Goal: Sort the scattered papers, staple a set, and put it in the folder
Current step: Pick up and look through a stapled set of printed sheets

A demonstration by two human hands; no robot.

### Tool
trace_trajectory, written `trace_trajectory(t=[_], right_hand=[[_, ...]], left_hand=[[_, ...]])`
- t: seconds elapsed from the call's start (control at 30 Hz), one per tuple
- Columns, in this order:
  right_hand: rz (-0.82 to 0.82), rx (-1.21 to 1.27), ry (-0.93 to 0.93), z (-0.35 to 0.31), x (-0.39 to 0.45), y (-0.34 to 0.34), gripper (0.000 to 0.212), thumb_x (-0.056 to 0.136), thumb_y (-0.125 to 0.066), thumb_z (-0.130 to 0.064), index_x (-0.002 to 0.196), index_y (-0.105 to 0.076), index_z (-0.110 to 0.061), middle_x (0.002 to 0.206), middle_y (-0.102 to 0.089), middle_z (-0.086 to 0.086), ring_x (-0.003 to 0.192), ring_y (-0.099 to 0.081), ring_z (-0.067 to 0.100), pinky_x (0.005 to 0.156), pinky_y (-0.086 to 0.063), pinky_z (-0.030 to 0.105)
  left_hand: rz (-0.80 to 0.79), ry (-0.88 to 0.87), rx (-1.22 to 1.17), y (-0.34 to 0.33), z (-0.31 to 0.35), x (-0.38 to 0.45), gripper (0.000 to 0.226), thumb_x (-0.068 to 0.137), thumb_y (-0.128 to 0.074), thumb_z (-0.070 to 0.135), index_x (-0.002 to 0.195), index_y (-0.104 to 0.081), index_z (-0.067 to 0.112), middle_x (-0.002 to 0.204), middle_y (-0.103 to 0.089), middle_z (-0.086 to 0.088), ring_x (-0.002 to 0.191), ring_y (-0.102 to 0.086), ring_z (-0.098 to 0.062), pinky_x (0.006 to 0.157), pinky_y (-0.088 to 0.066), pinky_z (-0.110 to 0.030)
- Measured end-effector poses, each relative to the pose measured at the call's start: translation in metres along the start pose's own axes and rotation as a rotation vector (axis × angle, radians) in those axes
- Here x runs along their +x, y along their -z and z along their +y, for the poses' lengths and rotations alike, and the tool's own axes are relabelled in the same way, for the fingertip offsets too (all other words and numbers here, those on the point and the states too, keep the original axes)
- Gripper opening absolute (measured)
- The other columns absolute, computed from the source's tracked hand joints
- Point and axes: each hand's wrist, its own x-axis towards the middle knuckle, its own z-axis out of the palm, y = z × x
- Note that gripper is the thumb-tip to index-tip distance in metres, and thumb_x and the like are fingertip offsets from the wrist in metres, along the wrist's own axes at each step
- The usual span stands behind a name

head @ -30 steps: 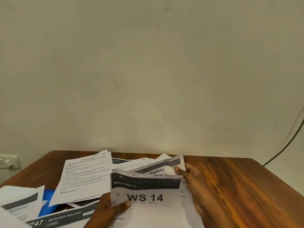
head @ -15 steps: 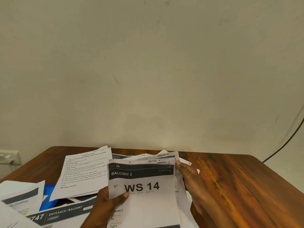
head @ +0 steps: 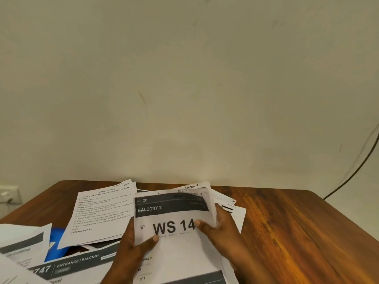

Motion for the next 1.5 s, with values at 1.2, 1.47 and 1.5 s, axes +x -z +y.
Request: trace_trajectory(t=[1.2, 1.47, 1.5], right_hand=[[-0.287, -1.095, -0.157, 0.026, 0.007, 0.047, 0.044, 0.093, -0.064, -0.039, 0.133, -0.063, -0.021, 0.137, -0.064, 0.001, 0.12, -0.062, 0.024, 0.094, -0.055, 0.037], [0.162, -0.8, -0.181, 0.057, 0.021, 0.073, 0.071, 0.076, -0.071, -0.073, 0.134, -0.058, -0.035, 0.136, -0.067, -0.012, 0.115, -0.067, 0.013, 0.084, -0.058, 0.03], [0.168, -0.828, -0.213, 0.067, 0.024, 0.076, 0.09, 0.066, -0.063, -0.089, 0.139, -0.052, -0.037, 0.14, -0.064, -0.009, 0.121, -0.064, 0.016, 0.09, -0.059, 0.037]], left_hand=[[0.042, 0.111, -0.057, 0.004, 0.0, 0.003, 0.025, 0.092, -0.069, -0.002, 0.114, -0.065, 0.011, 0.093, -0.081, -0.015, 0.085, -0.075, -0.045, 0.078, -0.061, -0.053], [0.017, 0.137, -0.109, 0.003, 0.002, 0.0, 0.03, 0.092, -0.068, -0.003, 0.12, -0.064, 0.007, 0.106, -0.078, -0.02, 0.096, -0.073, -0.05, 0.092, -0.054, -0.068], [0.014, 0.139, -0.107, 0.003, 0.002, 0.0, 0.03, 0.092, -0.068, -0.003, 0.12, -0.064, 0.007, 0.106, -0.078, -0.021, 0.096, -0.073, -0.05, 0.093, -0.054, -0.069]])
